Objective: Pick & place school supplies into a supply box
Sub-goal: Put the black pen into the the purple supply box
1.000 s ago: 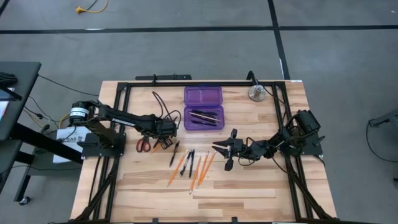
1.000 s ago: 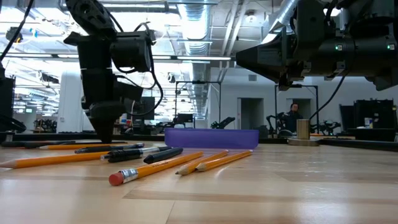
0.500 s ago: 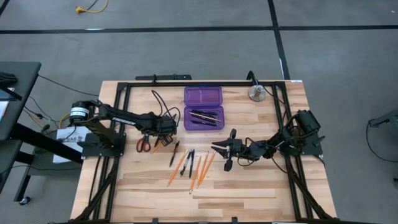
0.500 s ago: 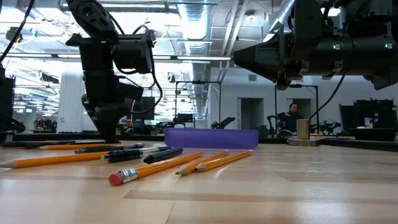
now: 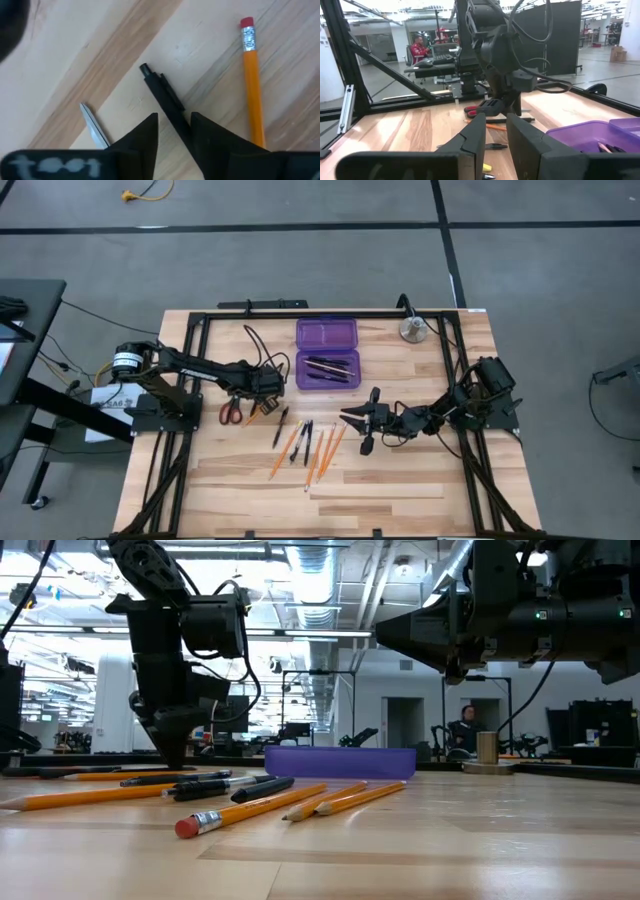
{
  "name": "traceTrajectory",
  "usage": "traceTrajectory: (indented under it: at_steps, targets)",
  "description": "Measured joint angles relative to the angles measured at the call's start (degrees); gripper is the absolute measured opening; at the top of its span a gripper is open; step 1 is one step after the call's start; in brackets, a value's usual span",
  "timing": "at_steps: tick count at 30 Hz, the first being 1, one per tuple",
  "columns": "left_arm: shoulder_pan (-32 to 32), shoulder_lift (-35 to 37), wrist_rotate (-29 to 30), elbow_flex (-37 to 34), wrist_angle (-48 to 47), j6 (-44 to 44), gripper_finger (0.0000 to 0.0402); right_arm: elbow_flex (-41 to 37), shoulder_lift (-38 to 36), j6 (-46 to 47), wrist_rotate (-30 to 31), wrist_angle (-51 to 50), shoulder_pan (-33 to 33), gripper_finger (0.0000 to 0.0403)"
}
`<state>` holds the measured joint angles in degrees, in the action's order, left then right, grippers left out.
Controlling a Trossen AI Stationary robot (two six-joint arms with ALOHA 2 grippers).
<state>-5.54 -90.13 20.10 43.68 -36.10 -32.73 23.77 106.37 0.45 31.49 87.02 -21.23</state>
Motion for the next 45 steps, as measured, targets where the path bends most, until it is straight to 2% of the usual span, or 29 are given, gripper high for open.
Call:
traceTrajectory:
  at_steps: [8,12,34,45]
  targets:
    - [0.0,0.0,0.0,0.0,0.0,0.0,0.0027,0.0,0.0,0.0,0.0,0.0,0.0,0.0072]
    - [0.0,0.0,0.8,0.0,0.0,0.0,0.0004,0.0,0.0,-0.3,0.0,0.0,0.0,0.0072]
    - [0.0,0.0,1.5,0.0,1.3,-0.9,0.0,0.0,0.0,-0.4,0.0,0.0,0.0,0.0072]
    - [0.0,0.2,-2.3,0.1,1.0,-0.8,0.0001,0.0,0.0,-0.4,0.0,0.0,0.0,0.0072]
